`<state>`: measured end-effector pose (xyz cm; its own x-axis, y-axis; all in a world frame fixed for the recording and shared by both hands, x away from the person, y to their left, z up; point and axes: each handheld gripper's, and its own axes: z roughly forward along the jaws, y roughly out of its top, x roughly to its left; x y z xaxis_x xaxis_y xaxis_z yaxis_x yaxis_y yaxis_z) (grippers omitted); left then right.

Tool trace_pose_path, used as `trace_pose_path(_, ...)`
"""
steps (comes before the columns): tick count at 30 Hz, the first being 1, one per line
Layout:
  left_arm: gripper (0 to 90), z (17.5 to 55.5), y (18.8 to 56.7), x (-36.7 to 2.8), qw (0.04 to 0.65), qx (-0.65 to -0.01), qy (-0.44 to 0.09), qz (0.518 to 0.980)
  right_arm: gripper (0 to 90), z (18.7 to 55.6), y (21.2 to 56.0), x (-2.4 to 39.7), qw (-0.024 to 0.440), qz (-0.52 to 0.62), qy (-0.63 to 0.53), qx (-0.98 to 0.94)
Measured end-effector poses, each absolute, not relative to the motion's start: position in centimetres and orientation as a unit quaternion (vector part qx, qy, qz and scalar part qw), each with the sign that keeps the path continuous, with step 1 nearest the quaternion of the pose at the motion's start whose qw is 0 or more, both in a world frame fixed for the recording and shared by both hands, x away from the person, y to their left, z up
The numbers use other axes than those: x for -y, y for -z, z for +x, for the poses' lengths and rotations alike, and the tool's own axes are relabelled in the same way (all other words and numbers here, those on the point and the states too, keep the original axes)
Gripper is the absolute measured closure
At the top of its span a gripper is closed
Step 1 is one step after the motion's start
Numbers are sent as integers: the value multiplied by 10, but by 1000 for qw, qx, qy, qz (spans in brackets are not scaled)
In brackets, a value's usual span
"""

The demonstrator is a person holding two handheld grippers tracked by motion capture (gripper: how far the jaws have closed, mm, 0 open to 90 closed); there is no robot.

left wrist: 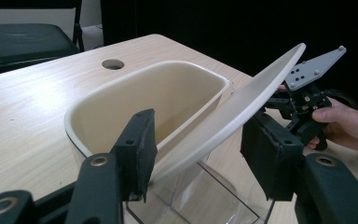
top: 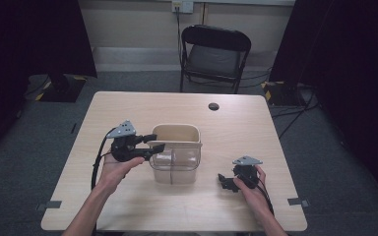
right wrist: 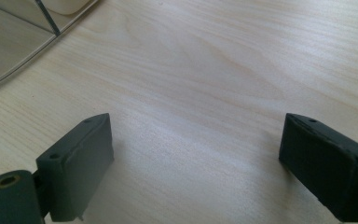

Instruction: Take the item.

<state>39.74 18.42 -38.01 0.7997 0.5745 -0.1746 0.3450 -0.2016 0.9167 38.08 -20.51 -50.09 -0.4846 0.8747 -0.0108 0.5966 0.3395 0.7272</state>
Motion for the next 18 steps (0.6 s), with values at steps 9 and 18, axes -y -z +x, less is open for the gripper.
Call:
trace_pose_path(9,467,401,379,-184,560,-308,-98,763,93,381,501,205,205,464,-339,-792)
trace_pose_path(18,474,402,379,-185,562,-308,-94,762,93,381,501,205,205,464,-339,-792)
